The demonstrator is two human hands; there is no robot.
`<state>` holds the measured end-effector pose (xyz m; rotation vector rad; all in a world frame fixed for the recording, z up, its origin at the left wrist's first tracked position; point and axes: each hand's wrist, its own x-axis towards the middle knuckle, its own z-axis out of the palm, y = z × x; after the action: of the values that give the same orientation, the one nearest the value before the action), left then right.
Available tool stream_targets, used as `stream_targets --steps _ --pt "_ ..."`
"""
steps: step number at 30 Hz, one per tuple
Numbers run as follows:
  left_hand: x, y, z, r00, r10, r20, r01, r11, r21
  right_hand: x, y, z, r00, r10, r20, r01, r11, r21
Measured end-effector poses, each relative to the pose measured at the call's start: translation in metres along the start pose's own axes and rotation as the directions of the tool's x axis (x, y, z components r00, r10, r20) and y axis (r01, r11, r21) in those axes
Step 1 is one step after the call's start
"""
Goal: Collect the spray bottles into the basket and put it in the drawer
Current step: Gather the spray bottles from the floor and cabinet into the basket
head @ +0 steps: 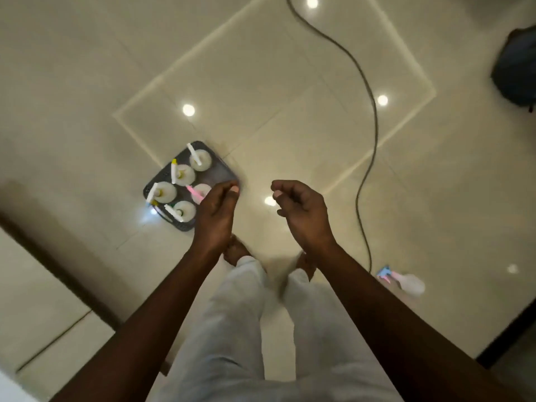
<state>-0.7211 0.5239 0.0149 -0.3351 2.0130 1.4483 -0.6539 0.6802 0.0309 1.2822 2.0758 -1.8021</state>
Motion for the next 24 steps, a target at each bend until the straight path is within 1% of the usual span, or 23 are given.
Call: stream_targets --steps 7,10,16,18,24 --pt "-0.078 0.012 0.086 0.975 0.03 0.218 -0.059 0.99 0.128 -0.084 0.061 -0.109 0.98 0.07 -0.187 -0.047 0.991 0.122" --pt "-0.11 -0.002 0.129 0.962 0.048 0.269 -0.099 0.979 0.18 -0.115 0.103 -0.154 0.966 0.105 -0.236 -0.067 0.984 0.165" --pt "-0.173 -0.065 0.234 0.929 0.021 0.369 -0.143 0.941 0.308 -0.172 0.219 -0.242 0.927 0.192 -0.322 -0.103 0.956 0.273" --pt "-0.191 -0.088 0.266 0.921 -0.003 0.391 -0.131 0.939 0.317 -0.185 0.253 -0.27 0.911 0.213 -0.352 -0.114 0.953 0.282" --pt "-0.252 -0.137 0.351 0.881 -0.057 0.469 -0.166 0.892 0.421 -0.216 0.339 -0.356 0.827 0.328 -0.457 -0.188 0.927 0.326"
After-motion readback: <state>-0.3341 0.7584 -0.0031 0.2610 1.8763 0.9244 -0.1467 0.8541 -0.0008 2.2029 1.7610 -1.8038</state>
